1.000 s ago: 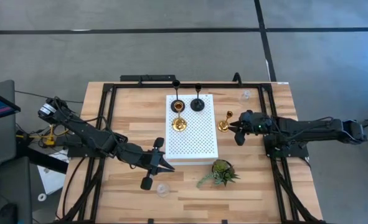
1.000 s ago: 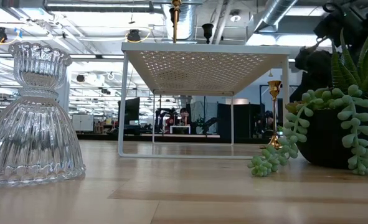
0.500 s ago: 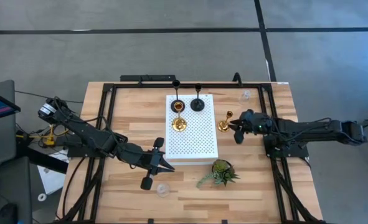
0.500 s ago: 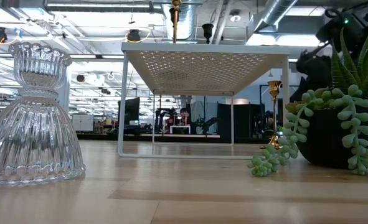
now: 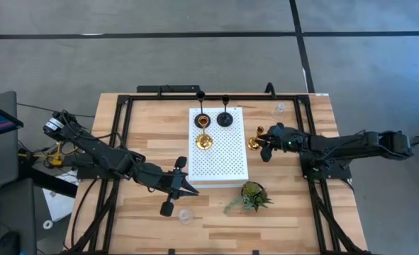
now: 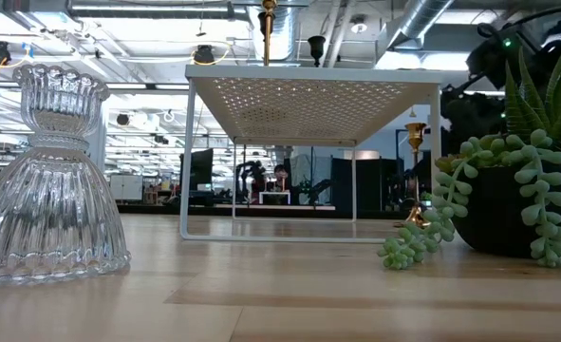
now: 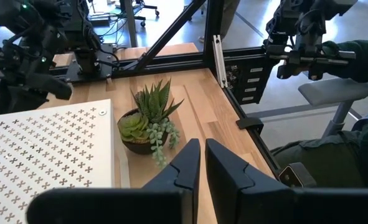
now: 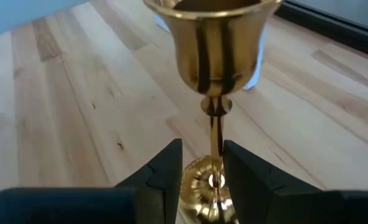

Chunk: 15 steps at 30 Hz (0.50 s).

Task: Pick & Place candle stick holders
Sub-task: Put the gold candle holder on the shelf

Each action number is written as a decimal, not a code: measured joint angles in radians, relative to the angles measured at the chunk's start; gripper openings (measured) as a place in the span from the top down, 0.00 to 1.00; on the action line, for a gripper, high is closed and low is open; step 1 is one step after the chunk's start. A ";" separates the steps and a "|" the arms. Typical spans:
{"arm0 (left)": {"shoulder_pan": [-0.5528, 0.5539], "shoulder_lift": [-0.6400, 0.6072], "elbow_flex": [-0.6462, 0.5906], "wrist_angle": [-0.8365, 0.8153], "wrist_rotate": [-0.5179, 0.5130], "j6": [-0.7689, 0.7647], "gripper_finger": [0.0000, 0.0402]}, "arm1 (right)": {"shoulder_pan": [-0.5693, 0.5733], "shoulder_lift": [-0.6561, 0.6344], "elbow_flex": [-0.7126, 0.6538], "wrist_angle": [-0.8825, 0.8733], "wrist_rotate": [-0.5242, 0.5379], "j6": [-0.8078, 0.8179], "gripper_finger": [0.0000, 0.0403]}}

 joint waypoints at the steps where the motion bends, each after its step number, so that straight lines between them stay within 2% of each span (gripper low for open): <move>1: 0.000 0.000 0.000 0.000 0.000 0.000 0.94 | 0.000 0.020 0.000 0.023 0.003 -0.003 0.73; 8: 0.000 0.000 0.000 0.000 -0.012 0.004 0.94 | -0.001 0.126 0.000 0.107 0.080 -0.006 0.73; 12: 0.000 -0.001 0.000 -0.064 -0.123 0.105 0.94 | 0.000 0.151 0.000 0.124 0.085 -0.005 0.74; 15: 0.000 -0.001 0.000 -0.159 -0.234 0.111 0.95 | 0.000 0.160 0.000 0.143 0.085 -0.006 0.74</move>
